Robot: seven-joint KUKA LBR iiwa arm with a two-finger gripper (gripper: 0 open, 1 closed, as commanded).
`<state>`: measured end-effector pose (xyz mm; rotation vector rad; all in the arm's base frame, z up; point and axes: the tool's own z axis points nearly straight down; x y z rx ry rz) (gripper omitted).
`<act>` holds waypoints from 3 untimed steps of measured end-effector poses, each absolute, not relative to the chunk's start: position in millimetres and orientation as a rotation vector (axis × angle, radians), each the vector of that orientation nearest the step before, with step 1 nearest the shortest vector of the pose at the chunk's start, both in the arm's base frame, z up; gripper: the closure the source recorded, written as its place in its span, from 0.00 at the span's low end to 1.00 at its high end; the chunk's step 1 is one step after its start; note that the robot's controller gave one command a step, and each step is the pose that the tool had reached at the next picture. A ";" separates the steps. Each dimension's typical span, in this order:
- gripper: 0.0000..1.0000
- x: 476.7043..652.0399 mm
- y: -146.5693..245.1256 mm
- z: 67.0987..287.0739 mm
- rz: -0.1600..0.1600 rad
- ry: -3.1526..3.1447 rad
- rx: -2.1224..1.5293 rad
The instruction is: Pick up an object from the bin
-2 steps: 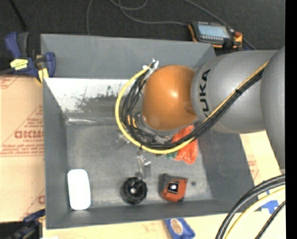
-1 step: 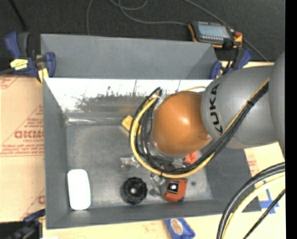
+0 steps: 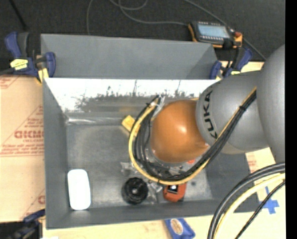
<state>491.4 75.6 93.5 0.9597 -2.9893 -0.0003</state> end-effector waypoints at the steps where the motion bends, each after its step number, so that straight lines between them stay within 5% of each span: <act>1: 1.00 486.4 68.9 72.3 0.003 -2.926 1.178; 2: 1.00 486.4 68.9 72.4 0.002 -2.927 1.176; 3: 1.00 497.8 69.5 121.1 -0.003 -2.913 1.165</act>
Offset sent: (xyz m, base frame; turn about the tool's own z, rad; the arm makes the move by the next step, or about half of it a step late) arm 0.0000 0.0000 0.0000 0.0000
